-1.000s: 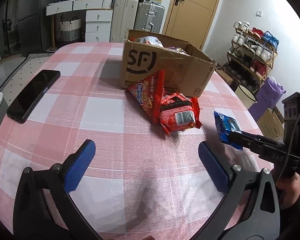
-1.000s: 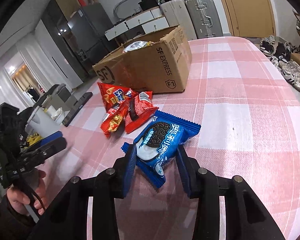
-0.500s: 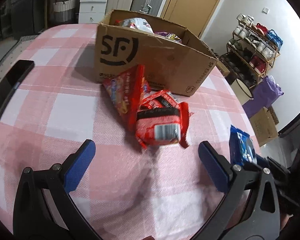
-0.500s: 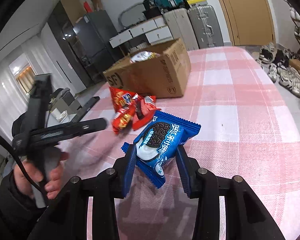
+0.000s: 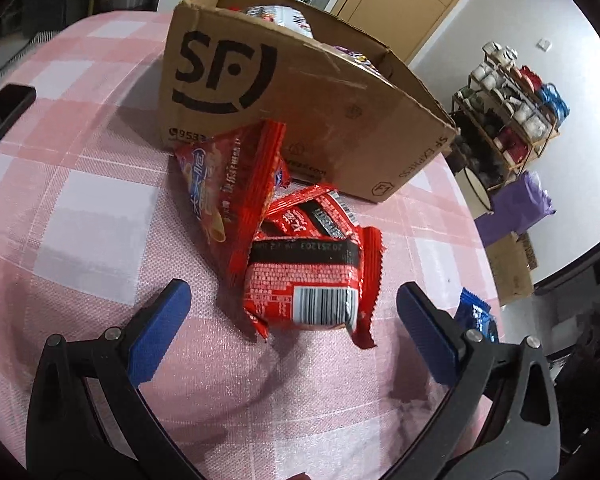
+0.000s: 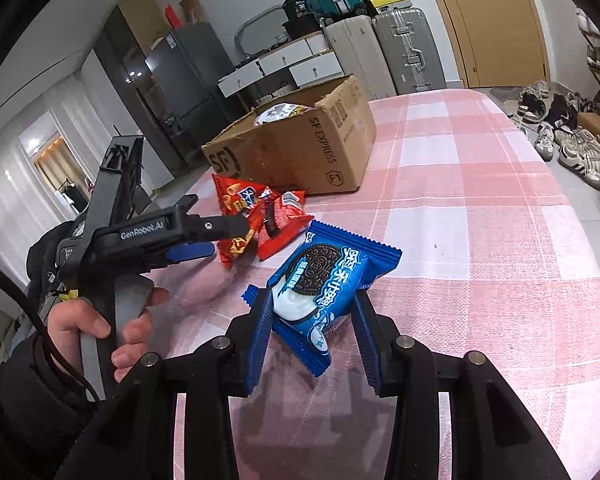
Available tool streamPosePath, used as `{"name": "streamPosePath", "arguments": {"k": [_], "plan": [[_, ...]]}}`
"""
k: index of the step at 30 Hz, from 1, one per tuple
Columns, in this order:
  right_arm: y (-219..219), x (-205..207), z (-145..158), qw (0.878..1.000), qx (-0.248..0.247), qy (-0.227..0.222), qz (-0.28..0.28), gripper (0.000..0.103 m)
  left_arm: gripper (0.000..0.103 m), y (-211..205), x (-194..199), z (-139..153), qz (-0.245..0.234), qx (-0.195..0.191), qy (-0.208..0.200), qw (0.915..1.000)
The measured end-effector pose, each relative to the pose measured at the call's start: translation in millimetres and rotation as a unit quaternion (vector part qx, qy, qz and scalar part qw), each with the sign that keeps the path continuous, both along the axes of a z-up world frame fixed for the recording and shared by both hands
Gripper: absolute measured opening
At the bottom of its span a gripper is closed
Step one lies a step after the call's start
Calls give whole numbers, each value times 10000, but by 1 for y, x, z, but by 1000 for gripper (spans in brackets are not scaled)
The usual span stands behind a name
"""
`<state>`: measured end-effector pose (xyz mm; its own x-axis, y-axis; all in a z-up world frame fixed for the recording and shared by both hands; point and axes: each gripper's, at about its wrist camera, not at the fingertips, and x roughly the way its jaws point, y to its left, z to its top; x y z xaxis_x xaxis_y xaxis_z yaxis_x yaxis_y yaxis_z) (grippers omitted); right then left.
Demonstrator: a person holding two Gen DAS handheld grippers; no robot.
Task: Organize snacks
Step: 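Grasp the red wafer pack with the left gripper while the right holds the Oreo pack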
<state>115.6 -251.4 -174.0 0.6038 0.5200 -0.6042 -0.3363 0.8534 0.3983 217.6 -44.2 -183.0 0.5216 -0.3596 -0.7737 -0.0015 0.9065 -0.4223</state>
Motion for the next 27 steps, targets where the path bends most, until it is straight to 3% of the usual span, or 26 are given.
{"name": "streamPosePath", "arguments": {"k": [6, 8, 19, 27], "plan": [[-2, 1, -3, 10000, 2, 41, -34, 40, 94, 3, 7, -2, -1, -234, 8, 9997], [-2, 1, -4, 10000, 3, 71, -45, 40, 81, 5, 9, -6, -45, -289, 37, 9996], [-1, 0, -2, 9999, -27, 79, -69, 40, 48, 5, 1, -7, -140, -240, 14, 9996], [3, -7, 3, 10000, -50, 41, -62, 40, 45, 9, -12, -5, -86, -59, -24, 9999]]}}
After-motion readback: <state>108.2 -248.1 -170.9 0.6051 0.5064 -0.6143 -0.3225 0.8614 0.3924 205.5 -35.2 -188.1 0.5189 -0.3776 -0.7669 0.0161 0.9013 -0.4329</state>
